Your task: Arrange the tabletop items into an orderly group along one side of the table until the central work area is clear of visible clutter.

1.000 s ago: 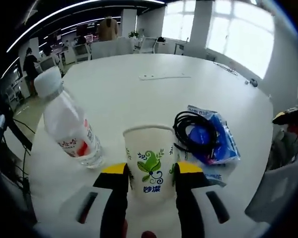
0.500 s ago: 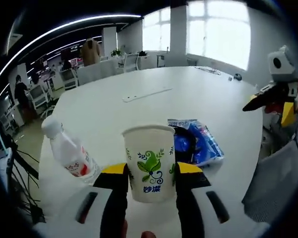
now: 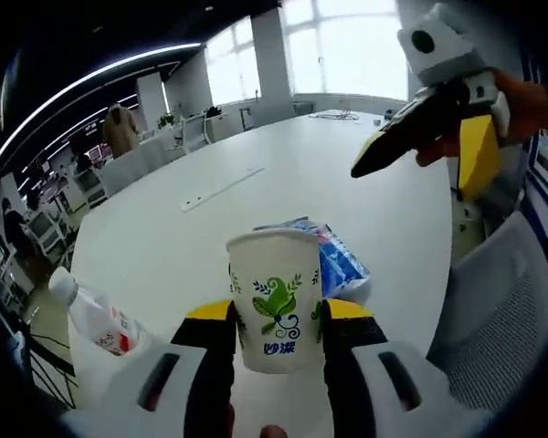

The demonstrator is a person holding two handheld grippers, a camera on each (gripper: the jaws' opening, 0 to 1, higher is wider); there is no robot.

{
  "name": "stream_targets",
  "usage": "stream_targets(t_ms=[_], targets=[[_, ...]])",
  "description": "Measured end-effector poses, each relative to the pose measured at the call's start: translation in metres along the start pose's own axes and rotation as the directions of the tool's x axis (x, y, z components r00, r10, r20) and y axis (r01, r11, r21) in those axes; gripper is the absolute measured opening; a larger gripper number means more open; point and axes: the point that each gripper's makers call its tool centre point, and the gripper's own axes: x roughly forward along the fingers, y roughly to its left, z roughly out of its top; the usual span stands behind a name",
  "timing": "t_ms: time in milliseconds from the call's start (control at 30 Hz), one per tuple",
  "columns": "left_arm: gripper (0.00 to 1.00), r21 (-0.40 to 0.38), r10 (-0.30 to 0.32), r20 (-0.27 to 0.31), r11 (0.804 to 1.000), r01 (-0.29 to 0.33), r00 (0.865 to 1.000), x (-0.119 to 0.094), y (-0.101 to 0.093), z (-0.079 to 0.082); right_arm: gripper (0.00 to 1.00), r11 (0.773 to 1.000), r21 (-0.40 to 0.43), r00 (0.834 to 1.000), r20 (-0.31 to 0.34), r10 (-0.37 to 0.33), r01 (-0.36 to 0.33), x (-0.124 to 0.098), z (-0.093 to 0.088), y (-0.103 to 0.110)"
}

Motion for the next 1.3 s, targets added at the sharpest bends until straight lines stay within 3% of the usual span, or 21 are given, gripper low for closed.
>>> stream_targets(t_ms=[433,600,833,1033,1200,1300], targets=[[0.36,0.090,-0.070,0.041,0.994,0.066,0.997,0.007,-0.036,0.028,0.56,1.000,-0.001,0.999,-0.026,0.028,-0.028,0.006,-0.006,0.005],[0.36,0.104,-0.091,0.042,0.991,0.086,0.995,0.010,-0.045,0.031,0.40,0.998,-0.010,0.998,-0.009,0.061,-0.061,0.005,-0.006,0.009],[0.36,0.148,-0.123,0.048,0.982,0.115,0.991,0.008,-0.059,0.036,0.35,0.998,-0.009,0.997,-0.041,0.060,-0.060,0.005,-0.014,0.005],[0.36,0.175,-0.136,0.039,0.976,0.127,0.990,0.008,-0.064,0.034,0.19,0.998,-0.028,0.997,-0.061,0.056,-0.058,0.004,-0.018,0.003],[0.36,0.172,-0.145,0.033,0.976,0.137,0.989,0.008,-0.067,0.031,0.05,0.998,-0.008,0.998,-0.039,0.056,-0.056,0.004,-0.017,0.003],[0.36,0.171,-0.146,0.030,0.975,0.139,0.989,0.008,-0.068,0.030,0.02,0.999,0.004,0.998,-0.033,0.047,-0.047,0.004,-0.018,0.004]])
